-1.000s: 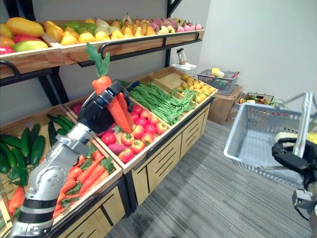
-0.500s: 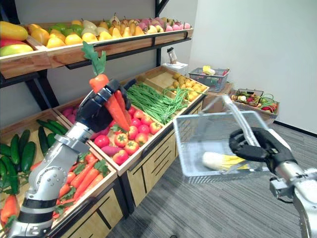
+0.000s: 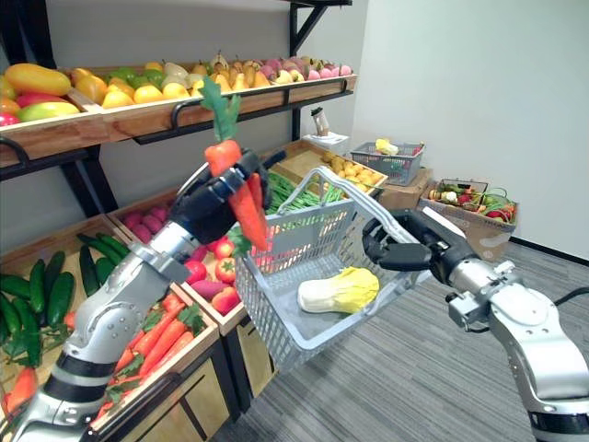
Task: Pick vegetable in the basket
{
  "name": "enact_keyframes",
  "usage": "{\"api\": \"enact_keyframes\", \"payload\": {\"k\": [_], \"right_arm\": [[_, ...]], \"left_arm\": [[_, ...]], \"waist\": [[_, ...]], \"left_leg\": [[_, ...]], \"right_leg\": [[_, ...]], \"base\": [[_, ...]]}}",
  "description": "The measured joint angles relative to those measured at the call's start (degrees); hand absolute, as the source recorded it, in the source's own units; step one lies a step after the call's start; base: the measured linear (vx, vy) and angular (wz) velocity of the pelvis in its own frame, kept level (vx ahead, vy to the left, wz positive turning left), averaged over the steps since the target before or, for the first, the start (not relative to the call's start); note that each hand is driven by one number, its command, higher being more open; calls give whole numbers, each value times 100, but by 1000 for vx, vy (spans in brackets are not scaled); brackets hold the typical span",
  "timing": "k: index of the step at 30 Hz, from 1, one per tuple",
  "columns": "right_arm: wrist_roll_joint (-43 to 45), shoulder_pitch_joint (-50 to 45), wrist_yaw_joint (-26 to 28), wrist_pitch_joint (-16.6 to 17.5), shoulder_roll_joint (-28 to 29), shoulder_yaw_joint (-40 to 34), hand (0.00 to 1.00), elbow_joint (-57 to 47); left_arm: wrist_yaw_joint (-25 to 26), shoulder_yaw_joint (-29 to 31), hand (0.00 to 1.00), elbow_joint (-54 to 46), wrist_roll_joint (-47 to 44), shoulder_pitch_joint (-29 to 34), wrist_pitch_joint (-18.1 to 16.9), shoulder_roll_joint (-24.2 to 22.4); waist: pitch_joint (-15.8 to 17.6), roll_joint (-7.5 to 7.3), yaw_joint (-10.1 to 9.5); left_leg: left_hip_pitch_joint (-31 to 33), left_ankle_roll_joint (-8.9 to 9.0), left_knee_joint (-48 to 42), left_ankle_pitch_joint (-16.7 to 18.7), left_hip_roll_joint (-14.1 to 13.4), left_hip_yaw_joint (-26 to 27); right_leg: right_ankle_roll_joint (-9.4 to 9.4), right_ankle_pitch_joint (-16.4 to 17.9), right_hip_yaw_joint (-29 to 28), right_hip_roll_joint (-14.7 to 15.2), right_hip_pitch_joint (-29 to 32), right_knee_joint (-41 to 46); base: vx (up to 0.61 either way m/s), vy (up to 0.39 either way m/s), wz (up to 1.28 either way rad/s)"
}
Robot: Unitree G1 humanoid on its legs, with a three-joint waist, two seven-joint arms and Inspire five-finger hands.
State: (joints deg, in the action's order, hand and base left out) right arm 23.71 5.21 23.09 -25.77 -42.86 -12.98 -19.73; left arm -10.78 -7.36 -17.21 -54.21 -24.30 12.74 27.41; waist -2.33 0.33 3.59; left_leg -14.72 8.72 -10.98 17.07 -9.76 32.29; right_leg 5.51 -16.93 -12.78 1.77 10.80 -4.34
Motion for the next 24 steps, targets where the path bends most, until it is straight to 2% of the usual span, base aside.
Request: {"api": "enact_keyframes", "payload": {"k": [5, 13, 15, 24], "right_arm": [[110, 30, -9, -248, 0, 353, 0, 1], [108, 64, -7, -440, 2, 656, 0, 2], [109, 103, -7, -459, 2, 701, 0, 2], [111, 321, -64, -459, 1, 711, 0, 2]], "left_arm": [[-302, -591, 0, -134, 494, -6, 38, 60], [-455, -808, 0, -170, 645, -8, -10, 139], [-487, -847, 0, -171, 776, -8, -18, 141], [-923, -1687, 0, -48, 1423, 108, -13, 131]], "waist": [[-48, 57, 13], [-74, 93, 34], [-74, 94, 34], [-75, 90, 56]], "left_leg": [[-27, 32, 58, -17, -23, -15], [-44, 48, 84, -27, -42, -51], [-44, 52, 86, -30, -43, -55], [-56, 55, 97, -33, -44, -61]], "right_leg": [[-12, -15, 52, -5, -61, -88], [-11, -18, 102, -14, -100, -109], [-12, -17, 106, -14, -100, -109], [-13, -16, 115, -14, -111, -110]], "base": [[5, 9, 2], [4, 5, 1], [0, 0, 0], [0, 0, 0]]}}
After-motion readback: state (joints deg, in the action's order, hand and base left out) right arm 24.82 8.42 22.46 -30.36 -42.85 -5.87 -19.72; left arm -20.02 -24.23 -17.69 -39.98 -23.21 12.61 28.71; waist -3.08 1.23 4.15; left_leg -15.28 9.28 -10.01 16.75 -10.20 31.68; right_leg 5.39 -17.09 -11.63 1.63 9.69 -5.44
